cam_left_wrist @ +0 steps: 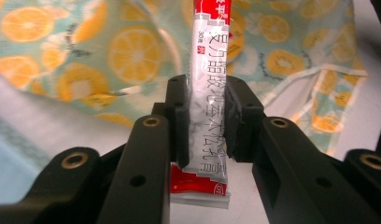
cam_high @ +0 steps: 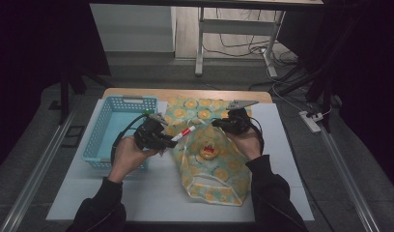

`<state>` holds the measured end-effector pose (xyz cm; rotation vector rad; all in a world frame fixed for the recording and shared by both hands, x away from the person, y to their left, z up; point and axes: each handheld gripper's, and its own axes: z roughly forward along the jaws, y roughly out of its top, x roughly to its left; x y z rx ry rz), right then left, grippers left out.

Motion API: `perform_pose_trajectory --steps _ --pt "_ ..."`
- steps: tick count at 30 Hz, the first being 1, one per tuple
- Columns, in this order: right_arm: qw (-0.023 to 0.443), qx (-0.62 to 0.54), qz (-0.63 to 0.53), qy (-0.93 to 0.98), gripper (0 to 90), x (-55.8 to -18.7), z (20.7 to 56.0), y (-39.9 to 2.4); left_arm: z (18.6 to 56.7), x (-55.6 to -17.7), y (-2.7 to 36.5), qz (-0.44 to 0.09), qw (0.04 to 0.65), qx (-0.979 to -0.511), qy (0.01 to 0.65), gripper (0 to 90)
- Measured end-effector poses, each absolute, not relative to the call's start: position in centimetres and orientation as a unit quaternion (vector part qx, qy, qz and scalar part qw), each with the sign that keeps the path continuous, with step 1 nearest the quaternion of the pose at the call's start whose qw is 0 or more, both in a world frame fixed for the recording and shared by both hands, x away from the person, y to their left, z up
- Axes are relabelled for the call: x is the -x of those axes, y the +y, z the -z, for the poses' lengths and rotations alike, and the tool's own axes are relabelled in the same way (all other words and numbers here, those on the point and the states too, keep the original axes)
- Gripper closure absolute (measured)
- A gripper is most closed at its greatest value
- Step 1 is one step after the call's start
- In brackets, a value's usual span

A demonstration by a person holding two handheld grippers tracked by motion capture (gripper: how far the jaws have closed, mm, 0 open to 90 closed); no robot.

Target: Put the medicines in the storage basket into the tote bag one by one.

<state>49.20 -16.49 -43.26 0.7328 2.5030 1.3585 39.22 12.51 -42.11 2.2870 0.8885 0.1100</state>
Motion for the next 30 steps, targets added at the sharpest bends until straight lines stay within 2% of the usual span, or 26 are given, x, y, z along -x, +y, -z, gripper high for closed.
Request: perform_pose_trajectory --steps 15,30 --pt "0.104 -0.244 -0.464 0.845 89.8 -48.9 42.9 -16.3 44.1 -39.9 8.5 -0.004 0.330 -0.889 0.317 73.2" --pt "0.103 -0.238 -0.469 0.844 89.8 -48.7 42.7 -16.1 46.0 -41.3 5.3 0.007 0.299 -0.899 0.319 73.1"
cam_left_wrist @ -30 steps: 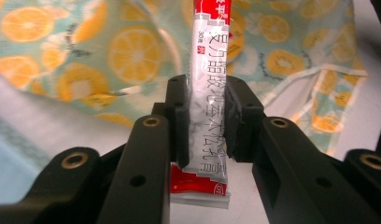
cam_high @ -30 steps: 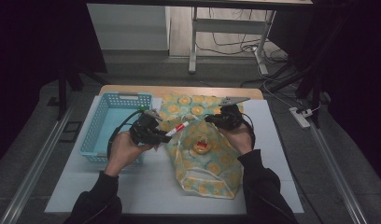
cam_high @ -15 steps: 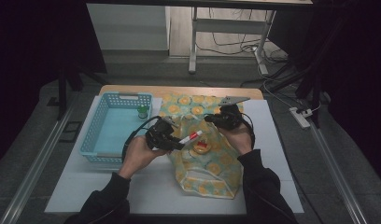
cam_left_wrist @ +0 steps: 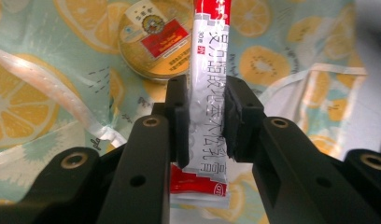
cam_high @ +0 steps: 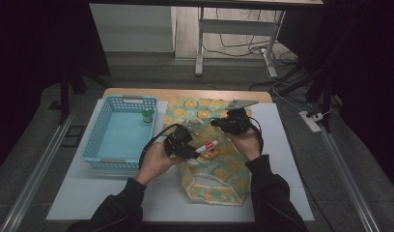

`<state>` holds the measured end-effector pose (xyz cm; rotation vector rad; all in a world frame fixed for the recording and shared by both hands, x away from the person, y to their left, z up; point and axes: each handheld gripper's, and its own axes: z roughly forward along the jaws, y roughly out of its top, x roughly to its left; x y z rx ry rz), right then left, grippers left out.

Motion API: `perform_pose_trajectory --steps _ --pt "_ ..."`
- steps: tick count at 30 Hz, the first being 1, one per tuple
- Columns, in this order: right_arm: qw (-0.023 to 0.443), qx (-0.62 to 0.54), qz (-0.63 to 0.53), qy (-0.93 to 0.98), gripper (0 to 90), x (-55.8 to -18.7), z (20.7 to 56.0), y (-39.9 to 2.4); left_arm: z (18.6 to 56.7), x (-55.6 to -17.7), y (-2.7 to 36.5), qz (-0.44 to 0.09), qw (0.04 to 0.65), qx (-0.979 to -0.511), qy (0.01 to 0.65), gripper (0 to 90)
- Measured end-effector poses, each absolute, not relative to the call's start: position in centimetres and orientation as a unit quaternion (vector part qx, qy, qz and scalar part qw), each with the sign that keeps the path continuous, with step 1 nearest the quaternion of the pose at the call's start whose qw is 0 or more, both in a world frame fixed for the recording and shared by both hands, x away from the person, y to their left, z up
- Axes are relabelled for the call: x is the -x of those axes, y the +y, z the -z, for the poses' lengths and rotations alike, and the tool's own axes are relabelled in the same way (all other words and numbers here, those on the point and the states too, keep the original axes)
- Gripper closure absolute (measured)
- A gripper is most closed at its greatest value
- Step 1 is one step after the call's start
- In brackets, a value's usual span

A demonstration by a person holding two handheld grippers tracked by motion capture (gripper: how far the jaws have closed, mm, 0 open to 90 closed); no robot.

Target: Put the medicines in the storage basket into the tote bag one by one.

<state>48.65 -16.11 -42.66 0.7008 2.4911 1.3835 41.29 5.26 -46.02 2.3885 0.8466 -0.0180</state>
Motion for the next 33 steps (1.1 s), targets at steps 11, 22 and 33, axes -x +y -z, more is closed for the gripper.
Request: perform_pose_trajectory --steps 11,22,33 --pt "0.103 -0.234 -0.472 0.844 89.8 -48.5 42.4 -16.0 46.1 -42.6 4.3 0.011 0.298 -0.897 0.327 73.1" --pt "0.104 -0.235 -0.475 0.841 89.8 -48.5 42.2 -16.2 44.9 -43.2 3.9 0.010 0.303 -0.893 0.332 73.1" --pt "0.105 -0.237 -0.477 0.840 89.8 -48.5 42.1 -16.4 44.7 -43.8 3.0 -0.005 0.301 -0.895 0.329 73.0"
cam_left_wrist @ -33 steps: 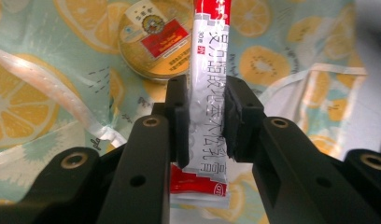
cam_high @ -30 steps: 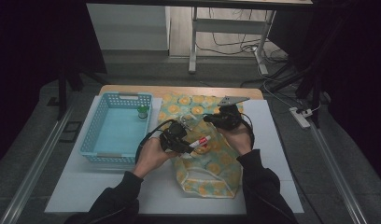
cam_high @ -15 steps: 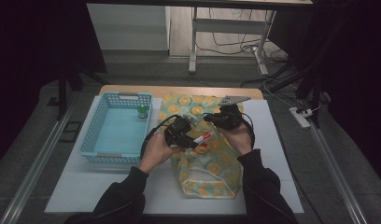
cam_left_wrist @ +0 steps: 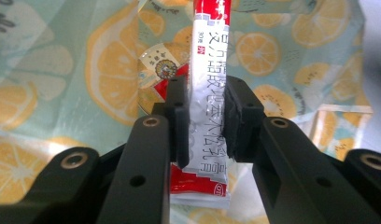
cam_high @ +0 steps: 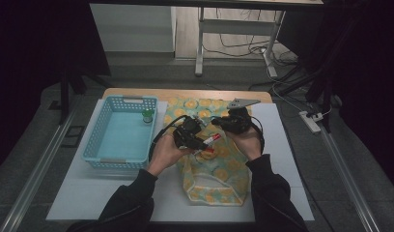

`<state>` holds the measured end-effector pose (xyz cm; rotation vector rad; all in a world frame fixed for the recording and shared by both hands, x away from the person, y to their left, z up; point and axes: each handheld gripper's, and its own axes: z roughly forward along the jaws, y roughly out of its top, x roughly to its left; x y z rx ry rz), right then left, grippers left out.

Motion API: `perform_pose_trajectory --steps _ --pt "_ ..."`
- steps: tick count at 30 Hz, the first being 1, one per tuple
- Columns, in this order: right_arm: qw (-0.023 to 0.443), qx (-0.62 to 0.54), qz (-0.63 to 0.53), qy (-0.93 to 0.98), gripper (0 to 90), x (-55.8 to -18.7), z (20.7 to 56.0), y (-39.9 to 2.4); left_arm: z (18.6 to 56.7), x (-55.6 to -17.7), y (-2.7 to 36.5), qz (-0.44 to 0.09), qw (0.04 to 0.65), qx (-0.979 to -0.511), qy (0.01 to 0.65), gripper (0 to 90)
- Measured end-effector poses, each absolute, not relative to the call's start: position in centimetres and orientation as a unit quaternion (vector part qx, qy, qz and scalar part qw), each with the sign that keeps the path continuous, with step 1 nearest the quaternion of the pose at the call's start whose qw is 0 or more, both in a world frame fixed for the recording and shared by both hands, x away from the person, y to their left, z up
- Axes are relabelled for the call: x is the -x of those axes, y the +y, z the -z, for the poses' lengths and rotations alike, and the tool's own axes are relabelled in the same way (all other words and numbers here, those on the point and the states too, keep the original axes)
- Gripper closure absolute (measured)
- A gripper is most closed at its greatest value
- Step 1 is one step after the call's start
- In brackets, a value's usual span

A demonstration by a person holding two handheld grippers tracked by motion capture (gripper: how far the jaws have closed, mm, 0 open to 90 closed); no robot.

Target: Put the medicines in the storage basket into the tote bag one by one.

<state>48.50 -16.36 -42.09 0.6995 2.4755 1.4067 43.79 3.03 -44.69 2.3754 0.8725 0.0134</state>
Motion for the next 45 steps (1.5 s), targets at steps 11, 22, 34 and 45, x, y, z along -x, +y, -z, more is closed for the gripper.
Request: perform_pose_trajectory --steps 11,22,34,45 --pt "0.105 -0.237 -0.478 0.839 89.8 -48.5 42.1 -16.4 46.6 -45.0 2.3 -0.045 0.281 -0.897 0.338 73.0" --pt "0.104 -0.237 -0.472 0.843 89.8 -48.5 42.4 -16.0 48.2 -46.5 2.4 -0.060 0.276 -0.893 0.350 72.8" --pt "0.101 -0.237 -0.465 0.847 89.8 -48.6 43.0 -15.7 49.1 -47.5 2.9 -0.062 0.281 -0.883 0.370 70.8" --pt "0.102 -0.236 -0.465 0.847 89.8 -48.5 42.9 -15.6 47.8 -46.5 3.2 -0.031 0.316 -0.878 0.359 53.4"
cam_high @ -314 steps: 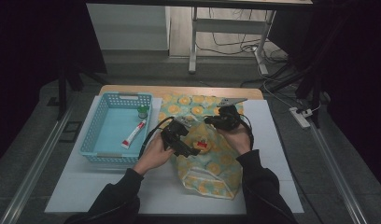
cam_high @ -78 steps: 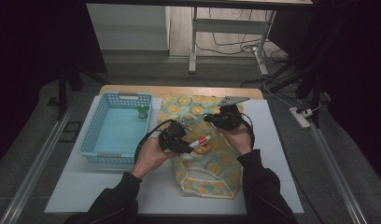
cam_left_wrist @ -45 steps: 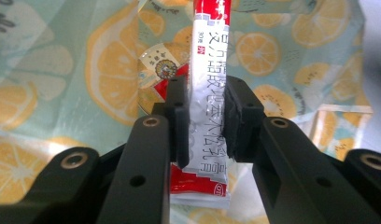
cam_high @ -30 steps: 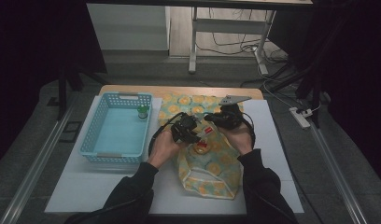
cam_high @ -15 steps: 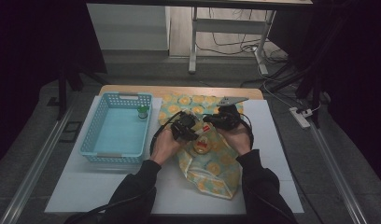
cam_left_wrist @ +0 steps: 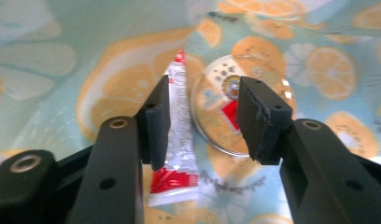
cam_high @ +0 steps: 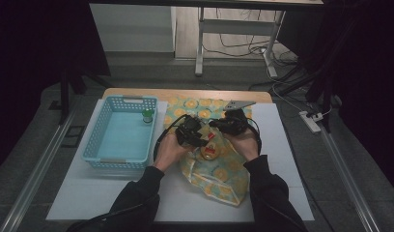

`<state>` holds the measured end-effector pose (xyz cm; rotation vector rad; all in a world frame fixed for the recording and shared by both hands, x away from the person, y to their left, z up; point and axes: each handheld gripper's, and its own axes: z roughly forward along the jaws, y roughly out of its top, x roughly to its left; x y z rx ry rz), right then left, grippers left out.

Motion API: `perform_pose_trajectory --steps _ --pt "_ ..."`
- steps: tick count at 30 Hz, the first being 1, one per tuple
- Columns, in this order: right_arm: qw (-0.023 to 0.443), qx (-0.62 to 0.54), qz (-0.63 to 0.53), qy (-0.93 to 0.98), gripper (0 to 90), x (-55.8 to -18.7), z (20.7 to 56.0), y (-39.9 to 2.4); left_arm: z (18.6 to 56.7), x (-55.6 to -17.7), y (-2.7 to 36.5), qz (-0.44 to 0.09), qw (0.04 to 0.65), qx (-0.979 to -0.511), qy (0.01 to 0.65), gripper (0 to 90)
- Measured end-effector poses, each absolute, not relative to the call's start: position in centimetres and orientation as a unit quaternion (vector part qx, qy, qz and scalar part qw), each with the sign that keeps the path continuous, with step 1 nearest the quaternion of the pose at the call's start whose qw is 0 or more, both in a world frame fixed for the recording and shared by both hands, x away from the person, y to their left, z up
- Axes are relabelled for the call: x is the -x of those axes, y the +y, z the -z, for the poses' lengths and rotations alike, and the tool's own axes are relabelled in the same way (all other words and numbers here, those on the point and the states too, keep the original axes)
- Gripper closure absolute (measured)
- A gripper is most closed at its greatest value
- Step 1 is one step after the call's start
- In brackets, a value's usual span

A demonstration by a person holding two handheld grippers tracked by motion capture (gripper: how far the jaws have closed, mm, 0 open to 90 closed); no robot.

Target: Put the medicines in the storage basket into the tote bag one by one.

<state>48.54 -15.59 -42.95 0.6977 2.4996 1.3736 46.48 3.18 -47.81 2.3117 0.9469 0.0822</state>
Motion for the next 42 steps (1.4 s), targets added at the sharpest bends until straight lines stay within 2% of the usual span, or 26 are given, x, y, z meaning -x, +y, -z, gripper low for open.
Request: perform_pose_trajectory --steps 12,29,38,42 --pt "0.103 -0.234 -0.472 0.844 89.8 -48.3 42.5 -15.7 46.1 -44.5 5.0 0.003 0.355 -0.876 0.327 37.6" --pt "0.102 -0.234 -0.474 0.843 89.8 -48.3 42.5 -15.7 45.4 -42.8 9.9 -0.013 0.386 -0.856 0.343 11.0" --pt "0.101 -0.235 -0.472 0.844 89.7 -48.4 42.6 -15.6 44.5 -42.4 13.2 -0.020 0.403 -0.848 0.344 1.7" --pt "0.100 -0.235 -0.471 0.844 89.8 -48.4 42.7 -15.7 44.3 -42.3 14.5 -0.027 0.402 -0.846 0.348 1.1"
